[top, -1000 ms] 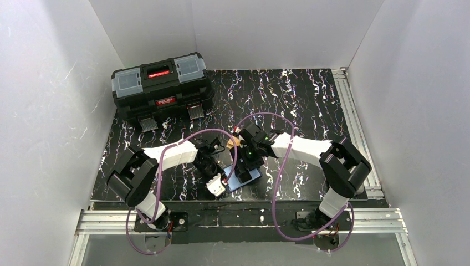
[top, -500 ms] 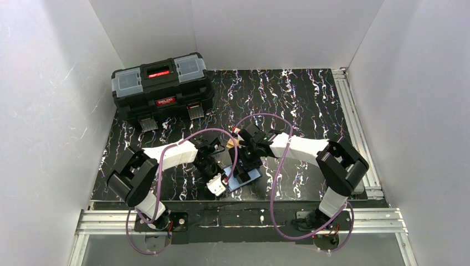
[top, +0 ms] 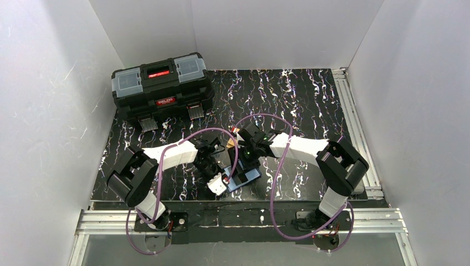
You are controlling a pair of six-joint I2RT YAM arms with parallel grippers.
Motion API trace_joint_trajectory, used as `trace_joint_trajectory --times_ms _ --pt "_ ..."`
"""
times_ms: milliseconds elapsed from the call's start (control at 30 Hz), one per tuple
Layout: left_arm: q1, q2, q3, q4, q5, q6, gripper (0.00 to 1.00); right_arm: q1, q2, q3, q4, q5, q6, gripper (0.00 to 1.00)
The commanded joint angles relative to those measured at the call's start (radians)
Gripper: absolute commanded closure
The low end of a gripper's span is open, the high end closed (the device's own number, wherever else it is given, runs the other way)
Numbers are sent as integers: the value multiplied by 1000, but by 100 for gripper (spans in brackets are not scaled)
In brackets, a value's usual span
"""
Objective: Put the credit cards into the card holder
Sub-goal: Insert the credit card into the card holder.
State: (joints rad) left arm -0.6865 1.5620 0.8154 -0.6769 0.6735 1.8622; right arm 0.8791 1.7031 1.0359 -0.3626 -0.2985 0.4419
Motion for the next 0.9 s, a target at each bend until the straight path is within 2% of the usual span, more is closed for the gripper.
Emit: trace_joint_trajectory --times_ms 0,467,500,533,567,600,767,867 --pt "-8 19 -59 -33 -75 -11 72 1 -7 28 30 -46 6 29" --pt "-8 4 -71 1 -88 -15 73 1 43 83 13 -81 -12 31" --pt "-8 2 -73 0 -88 -17 73 -3 37 83 2 -58 -16 28" --pt "-8 0 -74 0 -88 -16 73 -10 25 79 -2 -40 -19 19" --pt "-8 -2 -76 0 -88 -16 73 -23 13 72 -3 -29 -22 5" --pt "-8 -4 -77 0 -88 -17 73 -37 1 66 -4 -26 -24 2" --pt "-8 -6 -79 -3 -92 -17 73 -60 -42 42 -7 2 -40 4" --pt "-8 -8 -79 -3 -93 -17 73 -60 -35 35 3 -16 -31 20"
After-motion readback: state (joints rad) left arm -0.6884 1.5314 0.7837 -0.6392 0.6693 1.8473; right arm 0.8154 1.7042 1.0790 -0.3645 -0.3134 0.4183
